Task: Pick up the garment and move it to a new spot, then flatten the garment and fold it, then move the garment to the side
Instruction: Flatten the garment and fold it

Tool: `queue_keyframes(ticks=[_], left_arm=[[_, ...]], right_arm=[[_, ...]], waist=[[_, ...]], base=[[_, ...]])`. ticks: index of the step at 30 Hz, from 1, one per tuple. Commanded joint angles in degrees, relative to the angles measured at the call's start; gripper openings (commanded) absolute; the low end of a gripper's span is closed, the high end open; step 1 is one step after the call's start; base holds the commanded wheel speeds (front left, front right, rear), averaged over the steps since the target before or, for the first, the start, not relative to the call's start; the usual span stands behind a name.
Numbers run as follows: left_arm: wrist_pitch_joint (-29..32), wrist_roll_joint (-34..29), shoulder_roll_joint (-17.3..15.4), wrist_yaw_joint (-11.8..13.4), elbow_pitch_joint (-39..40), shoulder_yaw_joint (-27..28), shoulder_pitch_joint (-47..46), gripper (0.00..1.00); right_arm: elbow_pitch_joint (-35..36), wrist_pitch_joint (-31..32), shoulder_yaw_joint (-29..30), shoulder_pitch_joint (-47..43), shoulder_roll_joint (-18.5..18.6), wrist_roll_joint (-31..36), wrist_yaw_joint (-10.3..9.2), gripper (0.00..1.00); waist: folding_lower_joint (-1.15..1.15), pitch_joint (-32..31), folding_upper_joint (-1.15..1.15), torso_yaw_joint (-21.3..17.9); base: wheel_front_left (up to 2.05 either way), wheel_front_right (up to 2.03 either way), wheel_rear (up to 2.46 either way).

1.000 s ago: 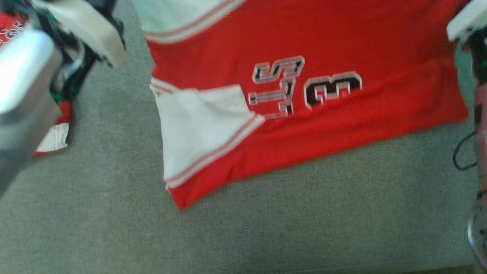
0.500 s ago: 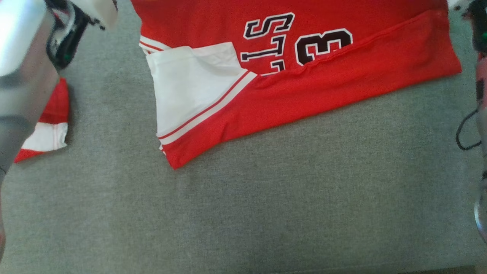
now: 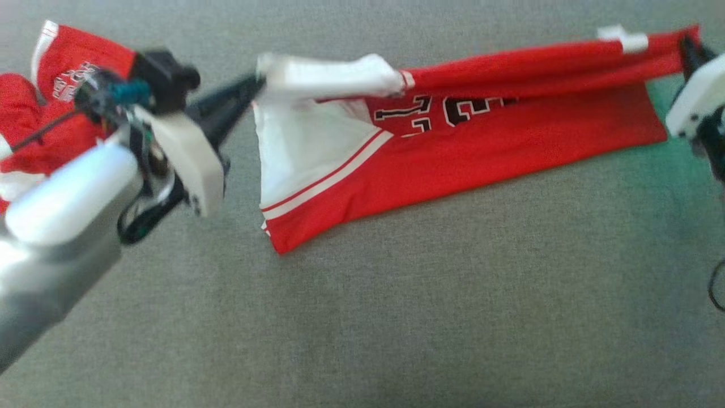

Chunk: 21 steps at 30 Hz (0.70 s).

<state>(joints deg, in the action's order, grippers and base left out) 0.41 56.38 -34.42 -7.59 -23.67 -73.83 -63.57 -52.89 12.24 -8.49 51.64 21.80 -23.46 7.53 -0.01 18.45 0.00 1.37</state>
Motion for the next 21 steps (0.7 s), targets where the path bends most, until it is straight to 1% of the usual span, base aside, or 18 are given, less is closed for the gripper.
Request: queue_keyframes(ticks=[1,5,9,14,21], left_arm=[[1.9,1.0,-3.7,0.1,3.2,1.9,-0.9,0.00],[7.6,3.1,-7.4,0.1,11.1,1.0,2.8,0.00],[11.5,3.7,-9.6,0.1,16.3,0.7,5.5,0.00],[14.0,3.4,-10.3,0.1,18.8,0.6,7.4,0.00],[14.7,0.5,-9.4,0.1,17.2,0.5,8.5,0.00]], right_arm=[[1.8,1.5,-1.5,-1.1,1.6,-1.2,-0.04,0.00],[2.7,5.9,-4.9,-4.3,4.0,-4.0,-0.04,0.00],[4.3,9.2,-7.3,-6.4,6.0,-6.0,-0.04,0.00],[5.9,11.5,-9.0,-7.4,7.3,-7.6,-0.04,0.00],[6.9,15.8,-10.7,-8.6,8.6,-9.0,-0.04,0.00]], waist=[[0.01,-1.3,0.00,0.4],[0.01,-2.6,0.00,0.5],[0.01,-3.1,0.00,0.5],[0.01,-2.7,0.00,0.4],[0.01,-1.9,0.00,0.0]], base=[[0.00,0.00,0.00],[0.00,0.00,0.00],[0.00,0.00,0.00],[0.00,0.00,0.00],[0.00,0.00,0.00]])
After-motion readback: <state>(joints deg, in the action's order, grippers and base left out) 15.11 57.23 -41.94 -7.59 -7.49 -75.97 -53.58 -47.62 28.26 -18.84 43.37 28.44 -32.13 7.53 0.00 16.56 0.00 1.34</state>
